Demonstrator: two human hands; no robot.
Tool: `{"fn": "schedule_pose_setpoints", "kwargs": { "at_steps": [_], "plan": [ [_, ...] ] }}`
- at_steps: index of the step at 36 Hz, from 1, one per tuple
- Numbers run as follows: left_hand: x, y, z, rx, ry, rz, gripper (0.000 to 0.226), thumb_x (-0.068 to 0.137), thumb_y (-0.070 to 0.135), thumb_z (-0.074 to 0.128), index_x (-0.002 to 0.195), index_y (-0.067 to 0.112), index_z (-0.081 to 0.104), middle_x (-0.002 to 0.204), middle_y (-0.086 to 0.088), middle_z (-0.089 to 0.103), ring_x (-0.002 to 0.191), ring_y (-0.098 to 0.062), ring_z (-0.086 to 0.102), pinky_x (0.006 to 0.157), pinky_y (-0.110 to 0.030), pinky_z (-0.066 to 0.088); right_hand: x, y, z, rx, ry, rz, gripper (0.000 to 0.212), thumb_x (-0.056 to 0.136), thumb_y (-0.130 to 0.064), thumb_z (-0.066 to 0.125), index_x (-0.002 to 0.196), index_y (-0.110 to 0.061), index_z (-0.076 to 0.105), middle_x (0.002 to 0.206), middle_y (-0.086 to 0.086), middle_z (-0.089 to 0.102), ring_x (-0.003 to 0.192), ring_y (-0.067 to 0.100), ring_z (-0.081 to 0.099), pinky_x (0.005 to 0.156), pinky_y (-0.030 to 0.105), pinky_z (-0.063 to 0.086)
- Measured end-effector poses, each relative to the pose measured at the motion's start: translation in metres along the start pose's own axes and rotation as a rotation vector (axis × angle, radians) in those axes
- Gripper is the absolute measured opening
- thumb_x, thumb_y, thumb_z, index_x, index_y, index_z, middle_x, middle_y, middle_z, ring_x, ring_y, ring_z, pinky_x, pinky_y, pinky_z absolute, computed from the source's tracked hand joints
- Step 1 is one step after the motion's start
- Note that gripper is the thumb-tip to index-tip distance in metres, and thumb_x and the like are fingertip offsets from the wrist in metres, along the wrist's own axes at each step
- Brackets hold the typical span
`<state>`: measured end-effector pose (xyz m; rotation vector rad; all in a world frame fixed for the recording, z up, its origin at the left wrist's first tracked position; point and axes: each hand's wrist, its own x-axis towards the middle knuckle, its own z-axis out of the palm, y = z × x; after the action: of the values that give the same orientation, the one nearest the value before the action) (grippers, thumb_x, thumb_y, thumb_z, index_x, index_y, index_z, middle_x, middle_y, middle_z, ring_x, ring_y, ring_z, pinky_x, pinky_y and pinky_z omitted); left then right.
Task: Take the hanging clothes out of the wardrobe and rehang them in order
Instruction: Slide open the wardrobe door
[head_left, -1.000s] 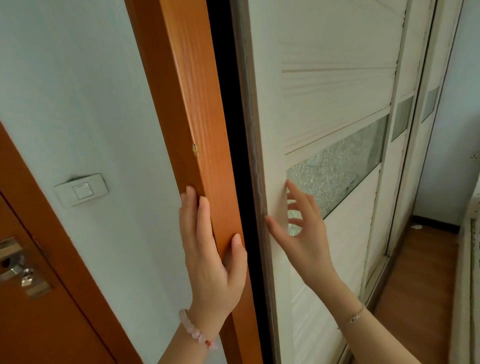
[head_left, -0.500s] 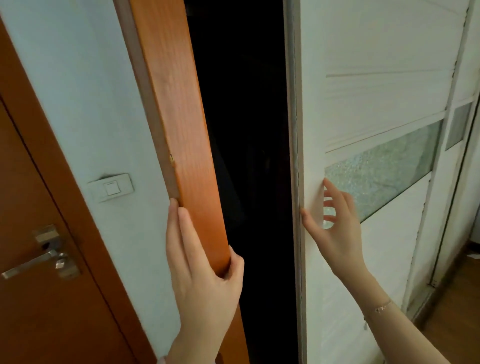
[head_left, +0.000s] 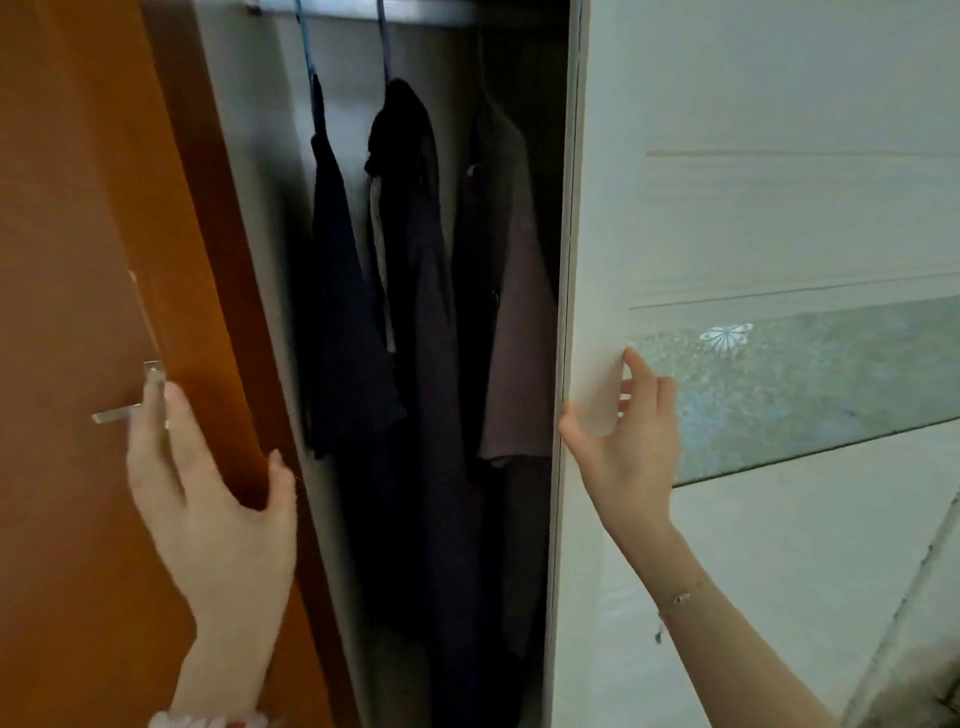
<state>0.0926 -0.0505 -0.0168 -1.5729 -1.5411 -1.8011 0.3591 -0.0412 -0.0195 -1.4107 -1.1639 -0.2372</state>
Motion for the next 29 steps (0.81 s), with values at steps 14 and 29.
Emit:
{"fn": "schedule_pose_setpoints", "kwargs": {
  "at_steps": [14, 29],
  "plan": [
    [-0.136, 0.115, 0.149, -0.670, -1.040, -0.130, 0.076, 0.090, 0.023, 0.057, 0.135, 0.056, 0.004, 0.152, 0.016, 0.029, 0.134, 0.007, 0.033, 0.115, -0.025, 0.029, 0.018, 0.027, -0.021, -0.055, 0.027, -0.197, 0.077, 0.078, -0.029, 0.068, 0.145, -0.021, 0.031, 0.135, 0.001, 0.035, 0.116, 0.017, 0.045, 0.078, 0.027, 0.048],
    [-0.151, 0.117, 0.185, -0.721, -1.004, -0.177, 0.066, 0.087, 0.021, 0.062, 0.125, 0.057, 0.023, 0.135, 0.009, 0.054, 0.124, -0.005, 0.052, 0.105, -0.029, 0.044, 0.033, 0.050, -0.036, -0.203, 0.008, -0.256, 0.070, 0.083, -0.035, 0.062, 0.145, -0.022, 0.033, 0.155, -0.002, 0.028, 0.137, 0.016, 0.034, 0.103, 0.023, 0.035]
  ]
}}
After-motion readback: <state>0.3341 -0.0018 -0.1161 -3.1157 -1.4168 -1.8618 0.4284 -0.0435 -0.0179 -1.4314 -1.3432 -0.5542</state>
